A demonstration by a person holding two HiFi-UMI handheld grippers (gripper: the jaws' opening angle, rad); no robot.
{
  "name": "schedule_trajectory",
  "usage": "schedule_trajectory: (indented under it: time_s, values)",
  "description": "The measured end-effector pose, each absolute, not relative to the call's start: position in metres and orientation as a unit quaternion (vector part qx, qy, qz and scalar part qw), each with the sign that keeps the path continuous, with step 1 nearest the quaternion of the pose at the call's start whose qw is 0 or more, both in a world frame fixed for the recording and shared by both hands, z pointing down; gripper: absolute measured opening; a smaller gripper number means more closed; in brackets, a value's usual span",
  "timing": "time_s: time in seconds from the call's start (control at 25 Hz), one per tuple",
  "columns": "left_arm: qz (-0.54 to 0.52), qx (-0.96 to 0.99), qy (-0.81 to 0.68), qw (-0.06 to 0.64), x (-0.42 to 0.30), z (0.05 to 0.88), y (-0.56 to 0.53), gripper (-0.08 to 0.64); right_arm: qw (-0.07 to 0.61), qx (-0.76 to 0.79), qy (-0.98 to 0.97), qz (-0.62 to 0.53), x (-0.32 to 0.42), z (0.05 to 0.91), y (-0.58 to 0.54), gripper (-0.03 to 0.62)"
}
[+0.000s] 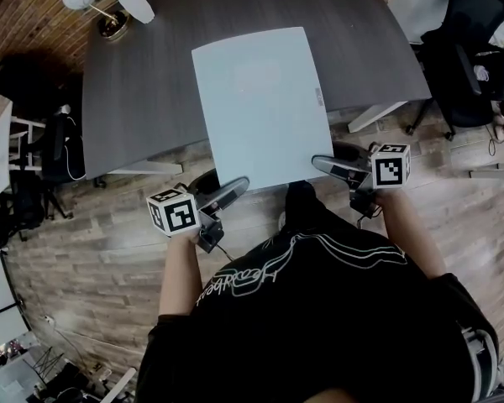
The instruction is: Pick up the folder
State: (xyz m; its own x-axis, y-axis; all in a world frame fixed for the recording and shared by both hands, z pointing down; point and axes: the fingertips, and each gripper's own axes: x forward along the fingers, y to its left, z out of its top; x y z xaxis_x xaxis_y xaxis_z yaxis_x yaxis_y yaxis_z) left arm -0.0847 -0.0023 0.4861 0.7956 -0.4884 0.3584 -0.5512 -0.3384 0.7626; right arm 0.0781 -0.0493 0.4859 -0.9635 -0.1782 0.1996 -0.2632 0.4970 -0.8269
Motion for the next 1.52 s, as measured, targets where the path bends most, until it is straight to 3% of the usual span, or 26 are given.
schedule_trajectory:
  time_s: [0.88,1.52]
  values:
    - [0.038,0.888,-0.324,0.323,-0.063,0.368,0.032,0.368,0.0,0.152,-0.932,0.329,0.099,0.364,-0.006,0.291]
    - [0.054,0.895,-0.328,0.297,-0.049,0.35,0.028,0.368,-0.012,0.161,-0.935,0.316,0.113,0.352,-0.006,0.293]
